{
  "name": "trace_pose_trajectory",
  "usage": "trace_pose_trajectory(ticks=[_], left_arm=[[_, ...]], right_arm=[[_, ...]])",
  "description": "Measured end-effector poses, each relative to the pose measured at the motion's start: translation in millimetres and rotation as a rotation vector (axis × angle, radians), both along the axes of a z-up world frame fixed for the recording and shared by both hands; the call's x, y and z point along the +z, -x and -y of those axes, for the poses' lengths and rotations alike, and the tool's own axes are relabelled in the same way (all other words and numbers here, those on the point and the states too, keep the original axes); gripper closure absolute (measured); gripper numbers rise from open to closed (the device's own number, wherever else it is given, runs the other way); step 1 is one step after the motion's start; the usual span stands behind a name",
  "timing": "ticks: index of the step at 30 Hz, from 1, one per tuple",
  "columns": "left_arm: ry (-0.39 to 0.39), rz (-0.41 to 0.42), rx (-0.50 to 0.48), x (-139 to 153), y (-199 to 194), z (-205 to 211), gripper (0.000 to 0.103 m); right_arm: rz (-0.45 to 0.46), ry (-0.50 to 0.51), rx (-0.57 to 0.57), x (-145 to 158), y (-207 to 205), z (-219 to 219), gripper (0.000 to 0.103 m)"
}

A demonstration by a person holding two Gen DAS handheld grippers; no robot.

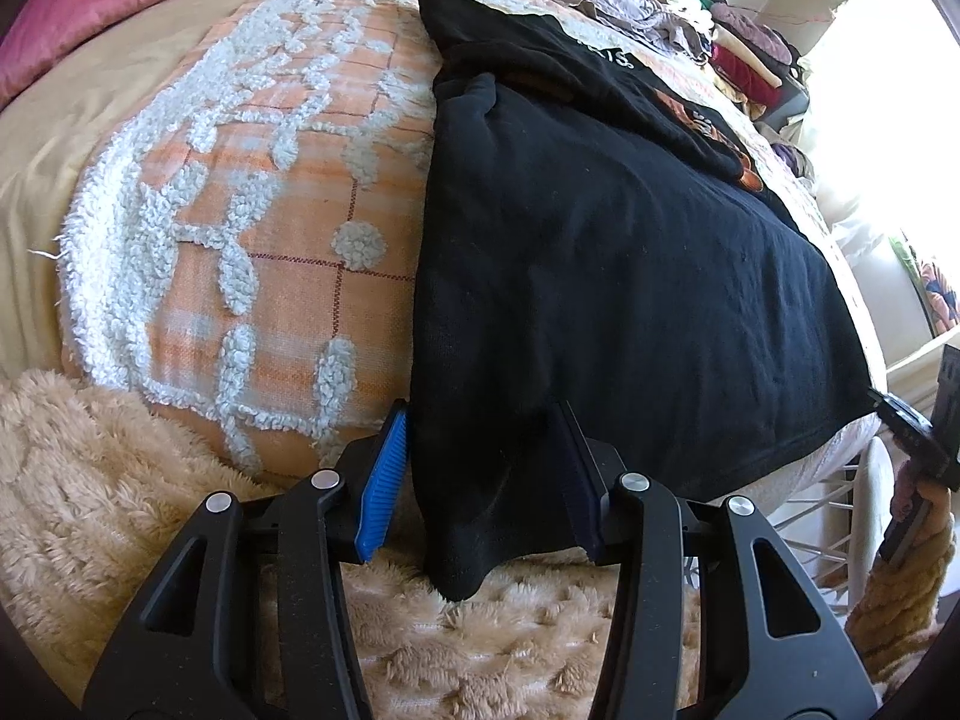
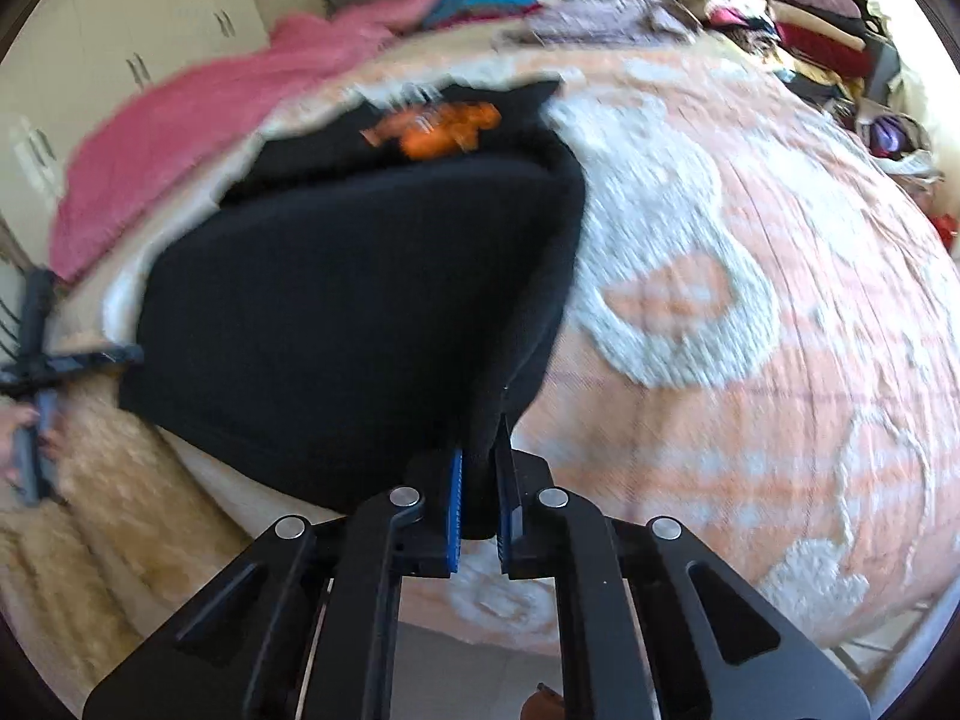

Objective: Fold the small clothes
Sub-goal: 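Close the right gripper on the black hem while the left gripper grasps it too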

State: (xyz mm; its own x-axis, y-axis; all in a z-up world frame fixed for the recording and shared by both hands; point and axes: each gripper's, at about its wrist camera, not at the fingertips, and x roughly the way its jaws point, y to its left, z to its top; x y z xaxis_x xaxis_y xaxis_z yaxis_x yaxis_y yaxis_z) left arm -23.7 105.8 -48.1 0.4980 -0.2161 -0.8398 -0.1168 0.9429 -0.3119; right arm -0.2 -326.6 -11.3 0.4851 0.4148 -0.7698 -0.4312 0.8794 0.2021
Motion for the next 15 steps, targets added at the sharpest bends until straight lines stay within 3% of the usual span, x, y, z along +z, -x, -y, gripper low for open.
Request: trace_pose_trajectory(ticks=[4,6,7,8,15], left_arm=[[-0.005,-0.002,-0.005,0,2,-1,0.065],[-0.007,-0.004,-0.007,0,3,0,0.074],[0.003,-0.005,-0.009,0,3,0,0.088],[0.022,-0.006,-0.012,-1,3,-1,0.094],[0.031,0.06,-0.014,20,13,0,0.098]], right_arm=[[0.076,-0.132,-0.002,30,0,6,0.096],[0.104,-0.167,-0.004,42,-2,9,0.096],[0.122,-0.183,-0.008,48,-4,10,0.096],[0.132,-0.193,-0.011,52,-5,11,0.096],[0.154,-0.217,-0.03,63,-12,11,0.096]])
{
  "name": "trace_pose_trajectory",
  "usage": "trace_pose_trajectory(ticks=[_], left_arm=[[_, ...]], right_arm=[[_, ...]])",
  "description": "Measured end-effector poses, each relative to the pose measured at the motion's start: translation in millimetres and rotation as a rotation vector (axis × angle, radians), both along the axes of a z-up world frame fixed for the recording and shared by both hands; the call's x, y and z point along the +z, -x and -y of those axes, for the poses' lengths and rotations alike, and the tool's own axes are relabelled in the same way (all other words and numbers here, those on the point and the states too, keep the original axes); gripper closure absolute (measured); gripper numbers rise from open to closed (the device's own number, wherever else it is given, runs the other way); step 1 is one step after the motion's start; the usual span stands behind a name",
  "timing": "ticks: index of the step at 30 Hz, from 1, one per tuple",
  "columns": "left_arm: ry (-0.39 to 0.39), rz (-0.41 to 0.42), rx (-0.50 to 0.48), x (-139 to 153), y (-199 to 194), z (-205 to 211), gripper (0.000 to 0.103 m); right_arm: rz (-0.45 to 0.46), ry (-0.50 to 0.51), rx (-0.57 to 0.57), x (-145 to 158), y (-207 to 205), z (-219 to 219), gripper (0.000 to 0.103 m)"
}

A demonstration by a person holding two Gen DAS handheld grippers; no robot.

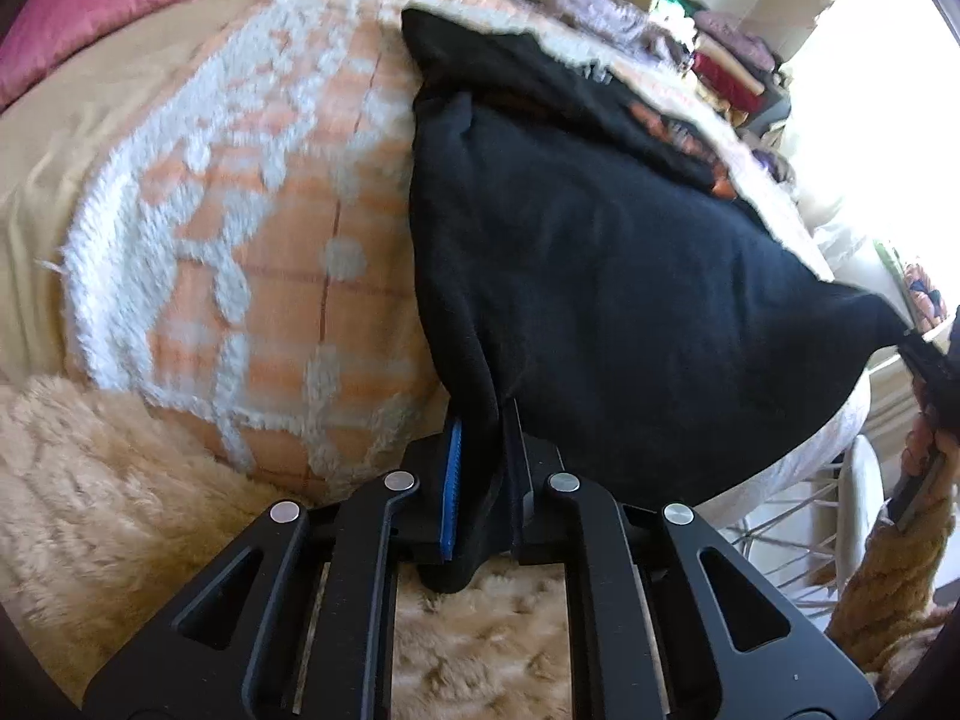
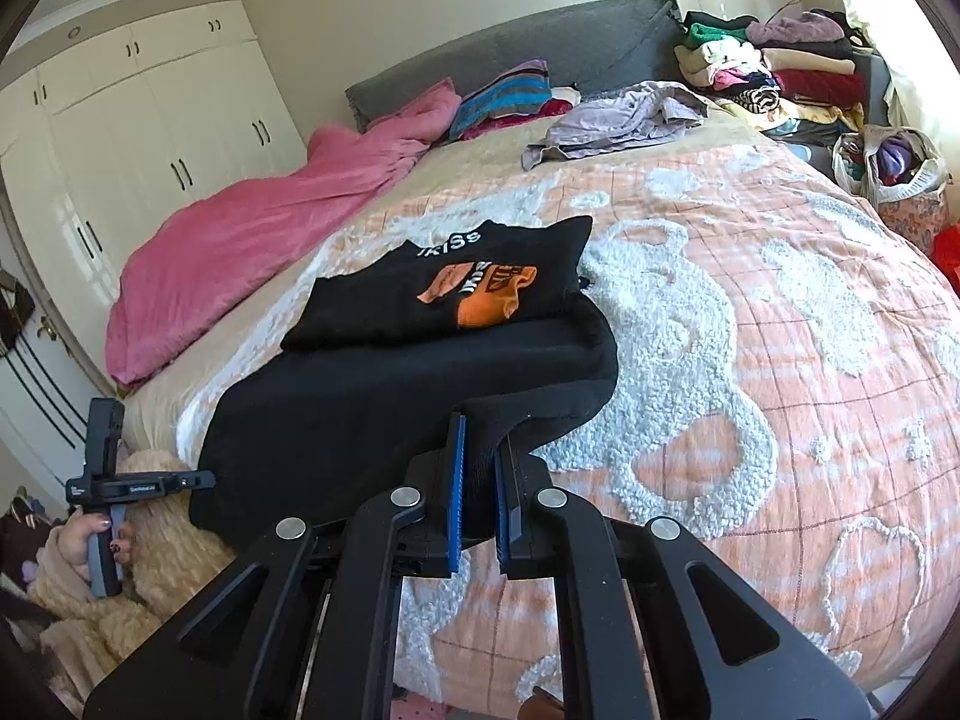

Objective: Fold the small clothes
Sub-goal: 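Close the right gripper on the black hem while the left gripper grasps it too, then lift the hem with both grippers and fold it toward the IKISS collar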

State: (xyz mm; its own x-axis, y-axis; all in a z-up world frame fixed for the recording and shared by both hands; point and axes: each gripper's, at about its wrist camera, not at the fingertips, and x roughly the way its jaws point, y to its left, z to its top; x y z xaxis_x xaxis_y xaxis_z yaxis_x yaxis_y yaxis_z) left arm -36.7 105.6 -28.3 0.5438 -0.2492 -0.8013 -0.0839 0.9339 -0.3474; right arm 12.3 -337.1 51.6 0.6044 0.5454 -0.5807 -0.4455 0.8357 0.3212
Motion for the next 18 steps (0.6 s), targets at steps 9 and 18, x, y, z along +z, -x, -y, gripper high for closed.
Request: trace_pose_trajectory(ticks=[9,18], left_arm=[[0.036,0.162,0.02,61,5,-13,0.098],[0.031,0.23,0.024,92,-10,-22,0.099]], right_arm=[[0.034,-0.046,-0.047,13,-2,10,0.096],[0.09,-0.078,-0.072,39,-11,12,0.096]])
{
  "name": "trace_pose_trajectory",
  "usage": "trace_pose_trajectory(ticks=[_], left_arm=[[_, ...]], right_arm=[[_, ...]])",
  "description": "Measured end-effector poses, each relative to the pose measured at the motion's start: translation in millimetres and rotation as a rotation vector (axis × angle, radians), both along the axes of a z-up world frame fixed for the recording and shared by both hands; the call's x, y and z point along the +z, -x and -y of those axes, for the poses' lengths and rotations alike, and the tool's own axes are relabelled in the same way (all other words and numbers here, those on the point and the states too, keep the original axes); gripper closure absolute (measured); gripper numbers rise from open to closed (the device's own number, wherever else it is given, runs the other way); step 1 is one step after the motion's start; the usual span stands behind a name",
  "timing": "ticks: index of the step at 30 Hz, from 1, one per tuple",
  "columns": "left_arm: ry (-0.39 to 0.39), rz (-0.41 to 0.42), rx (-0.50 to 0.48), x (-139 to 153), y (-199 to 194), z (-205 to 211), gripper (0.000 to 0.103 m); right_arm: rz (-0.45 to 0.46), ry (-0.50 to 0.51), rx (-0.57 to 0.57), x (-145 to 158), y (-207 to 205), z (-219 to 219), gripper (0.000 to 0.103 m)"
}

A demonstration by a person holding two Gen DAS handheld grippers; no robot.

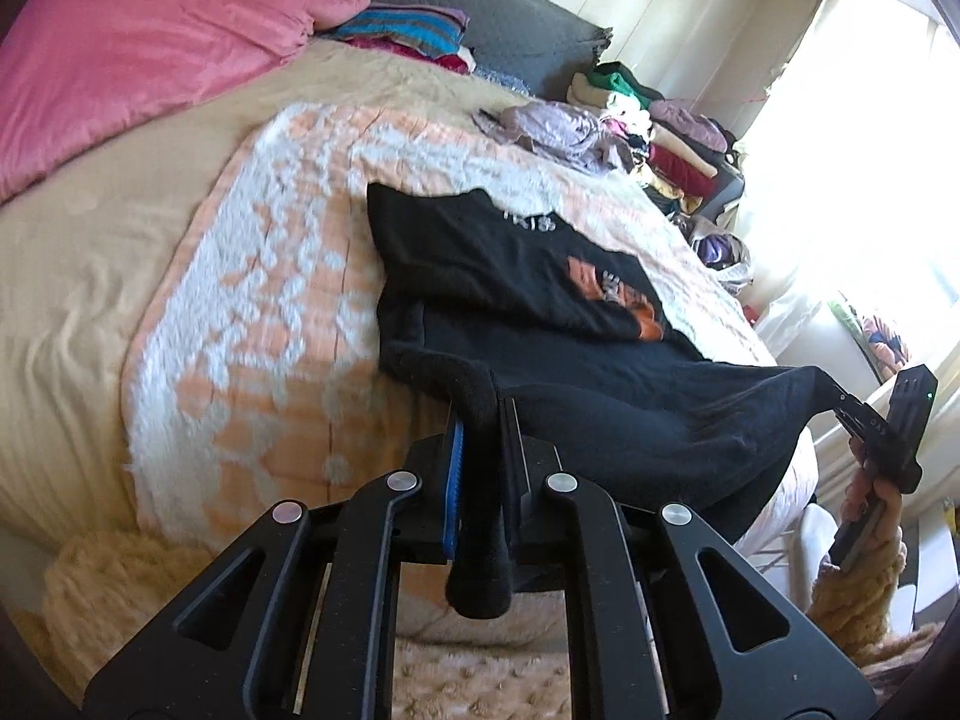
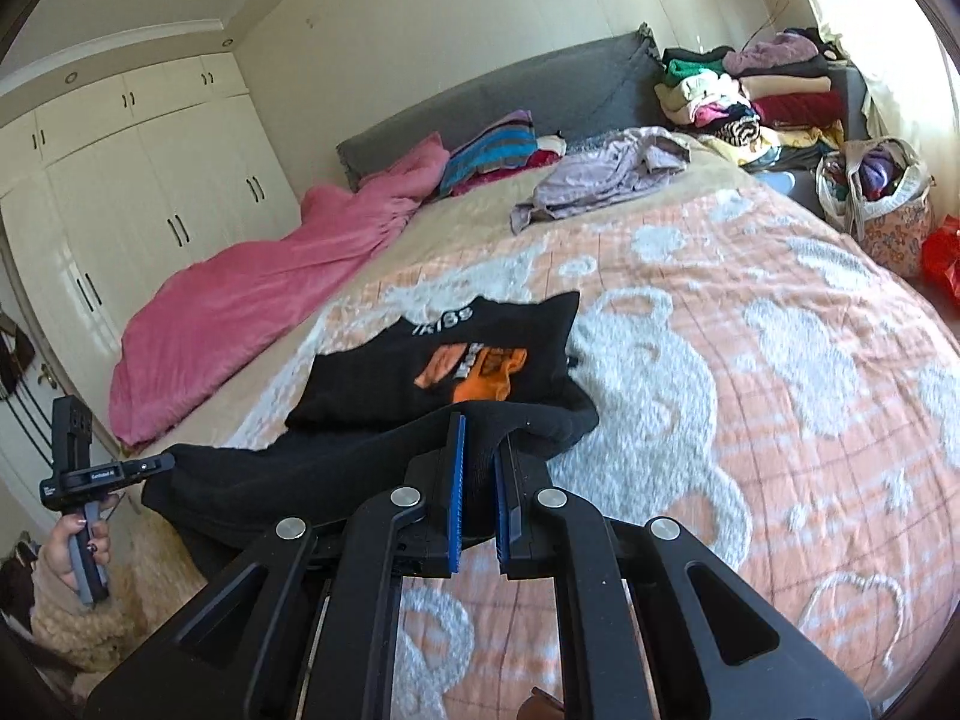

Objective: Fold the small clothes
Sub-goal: 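Lift the hem with both grippers and fold it toward the IKISS collar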

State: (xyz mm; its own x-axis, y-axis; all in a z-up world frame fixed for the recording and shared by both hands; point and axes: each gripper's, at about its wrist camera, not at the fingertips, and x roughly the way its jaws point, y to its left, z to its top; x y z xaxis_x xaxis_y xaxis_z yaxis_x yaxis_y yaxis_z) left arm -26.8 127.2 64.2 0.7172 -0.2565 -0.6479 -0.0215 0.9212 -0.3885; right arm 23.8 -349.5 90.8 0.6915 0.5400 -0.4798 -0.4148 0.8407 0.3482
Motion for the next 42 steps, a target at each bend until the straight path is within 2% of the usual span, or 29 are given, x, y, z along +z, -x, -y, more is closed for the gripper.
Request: trace_pose_trajectory(ticks=[9,19,30,35,42], left_arm=[[-0.003,0.038,0.024,23,-20,-10,0.099],[-0.009,0.065,0.041,37,-49,-20,0.099],[-0.024,0.076,0.058,40,-84,-26,0.099],[-0.066,0.066,0.076,35,-101,-27,0.099],[-0.083,0.034,0.085,20,-131,-33,0.099]], right_arm=[[0.066,-0.016,-0.022,30,-24,-8,0.096],[0.084,-0.046,-0.051,42,-60,-13,0.096],[0.044,-0.043,-0.08,37,-106,-21,0.096],[0.025,-0.025,-0.083,32,-126,-27,0.096],[-0.025,-0.029,-0.098,18,-161,-34,0.096]])
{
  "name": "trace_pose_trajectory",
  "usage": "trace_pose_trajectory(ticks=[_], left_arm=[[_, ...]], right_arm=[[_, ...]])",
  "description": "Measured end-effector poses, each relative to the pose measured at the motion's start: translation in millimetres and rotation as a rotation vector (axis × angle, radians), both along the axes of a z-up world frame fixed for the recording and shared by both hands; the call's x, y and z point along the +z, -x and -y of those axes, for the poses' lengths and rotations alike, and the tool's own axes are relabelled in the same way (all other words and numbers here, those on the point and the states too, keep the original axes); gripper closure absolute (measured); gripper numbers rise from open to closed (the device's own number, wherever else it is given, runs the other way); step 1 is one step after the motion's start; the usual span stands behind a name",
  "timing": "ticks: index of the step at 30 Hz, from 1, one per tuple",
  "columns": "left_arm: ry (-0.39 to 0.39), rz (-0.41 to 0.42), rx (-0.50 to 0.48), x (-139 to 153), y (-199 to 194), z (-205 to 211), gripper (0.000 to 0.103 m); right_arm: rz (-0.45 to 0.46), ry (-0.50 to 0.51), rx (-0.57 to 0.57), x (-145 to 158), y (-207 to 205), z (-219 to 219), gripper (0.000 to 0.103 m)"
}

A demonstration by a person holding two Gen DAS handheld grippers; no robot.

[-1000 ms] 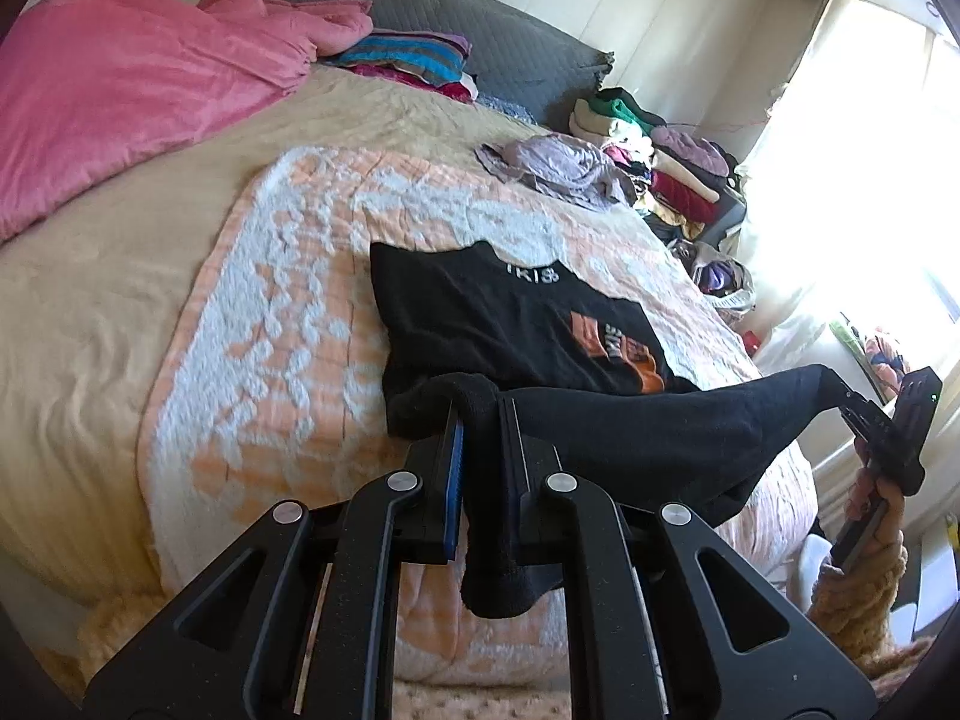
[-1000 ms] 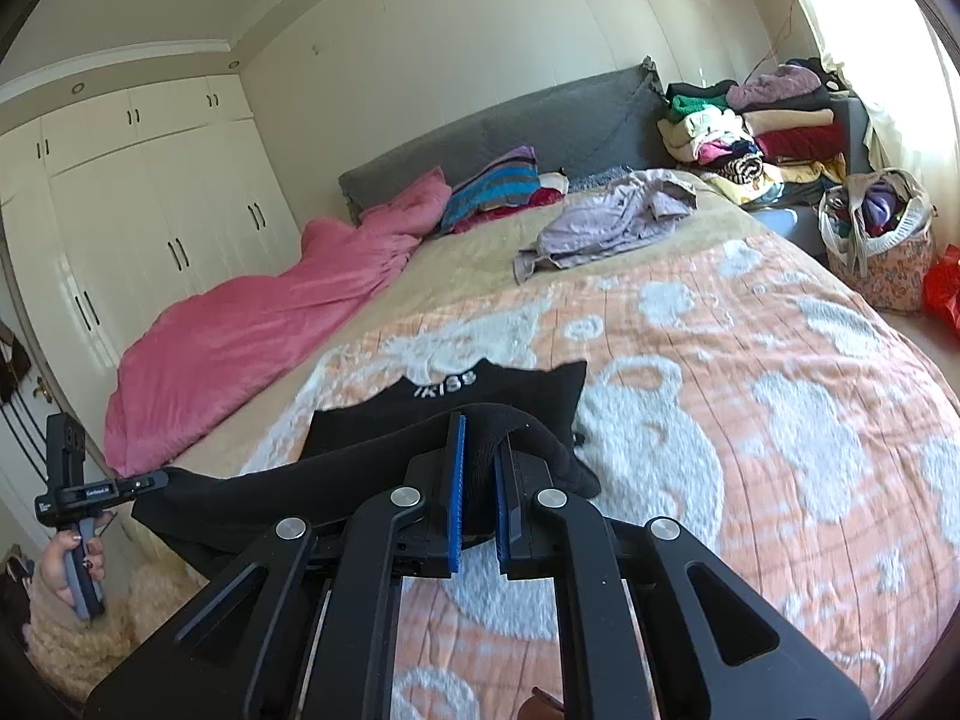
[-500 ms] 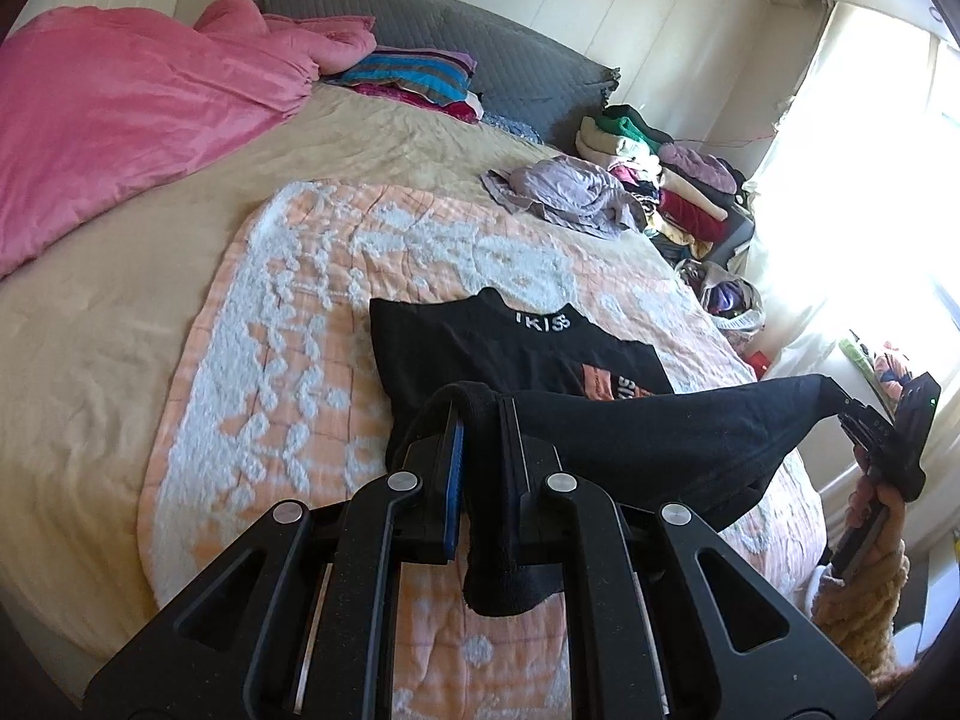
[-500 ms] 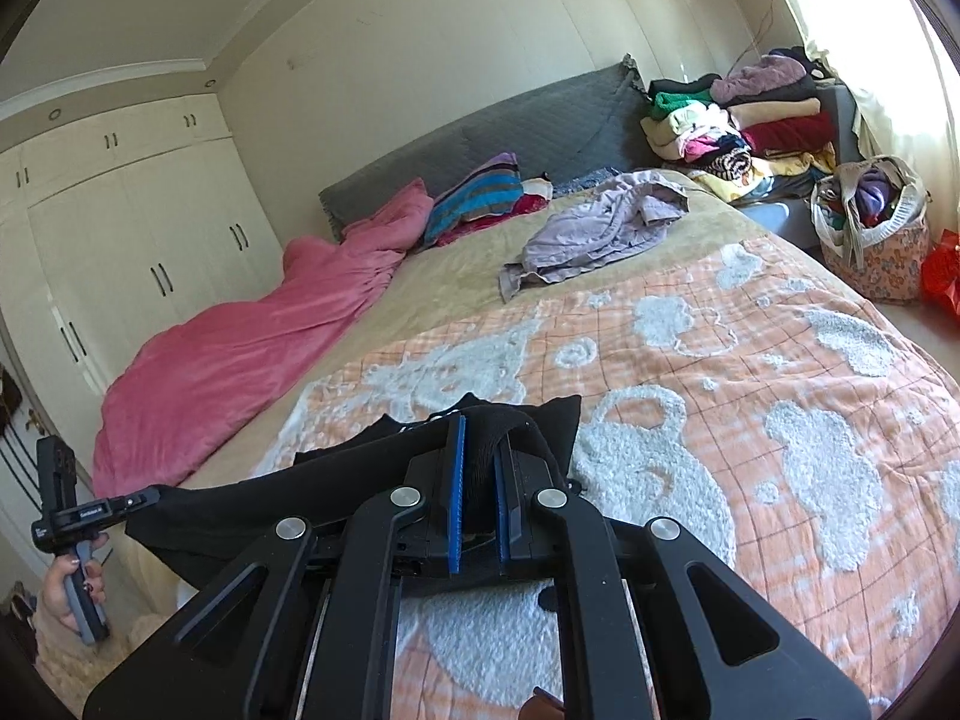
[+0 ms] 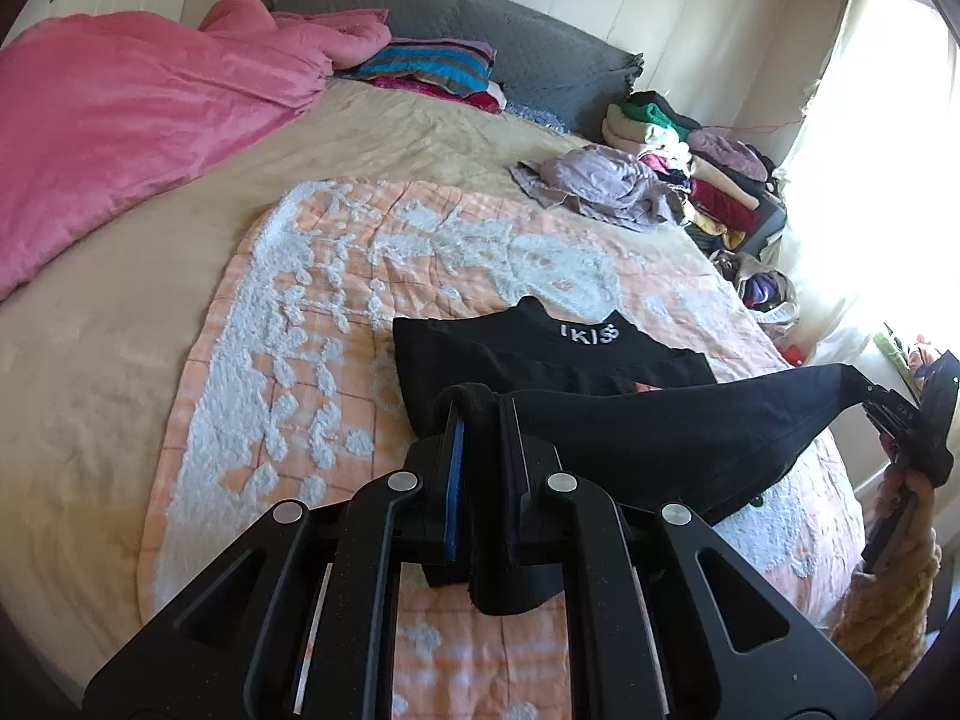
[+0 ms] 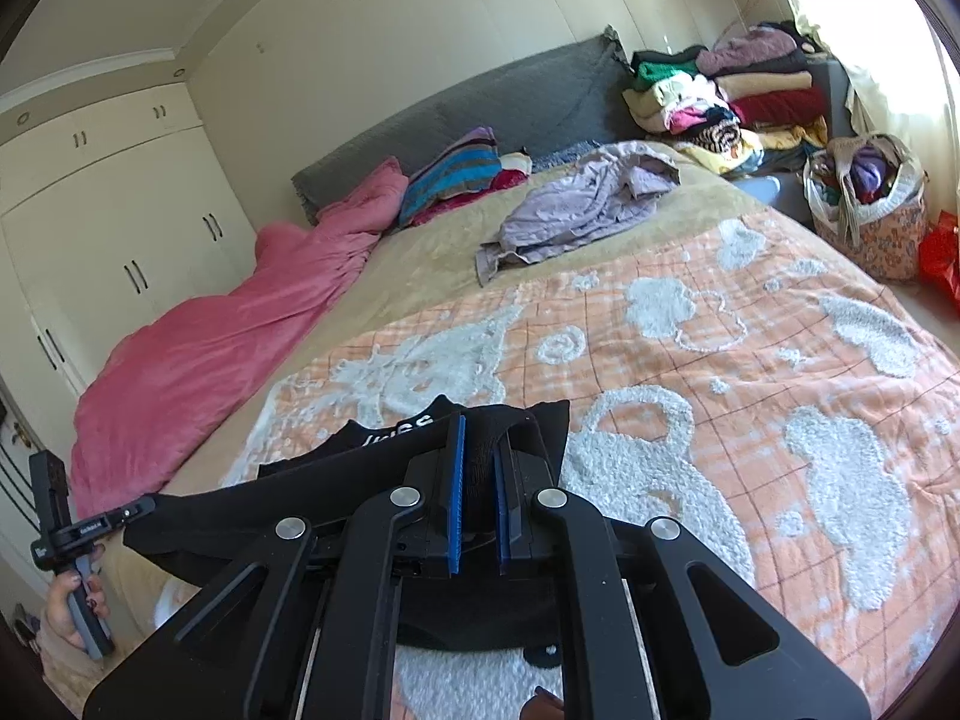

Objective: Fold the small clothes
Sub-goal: 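Lift the hem with both grippers and fold it toward the IKISS collar, then lower the folded hem onto the shirt near the collar with both grippers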

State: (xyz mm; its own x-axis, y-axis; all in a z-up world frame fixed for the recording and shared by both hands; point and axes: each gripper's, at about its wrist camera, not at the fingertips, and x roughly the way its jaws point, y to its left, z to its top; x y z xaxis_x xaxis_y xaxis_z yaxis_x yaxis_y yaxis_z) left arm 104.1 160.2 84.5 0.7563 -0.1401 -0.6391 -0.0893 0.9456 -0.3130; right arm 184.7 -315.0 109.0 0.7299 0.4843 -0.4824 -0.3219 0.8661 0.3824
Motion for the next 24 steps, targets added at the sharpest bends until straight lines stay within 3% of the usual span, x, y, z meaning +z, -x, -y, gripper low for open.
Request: trace_pose_trajectory(ticks=[12,17,20,24], left_arm=[[0.023,-0.051,0.005,-28,-37,-12,0.098],[0.015,-0.054,0.024,-33,-45,-16,0.093],[0.011,-0.044,0.043,-33,-43,-20,0.092],[0.013,-0.025,0.052,-29,-33,-25,0.083]], right_arm=[[-0.067,0.046,-0.031,-33,-41,-11,0.096],[-0.084,0.073,-0.045,-42,-51,-15,0.093],[-0.097,0.08,-0.06,-49,-54,-16,0.087],[-0.087,0.095,-0.073,-51,-51,-16,0.068]])
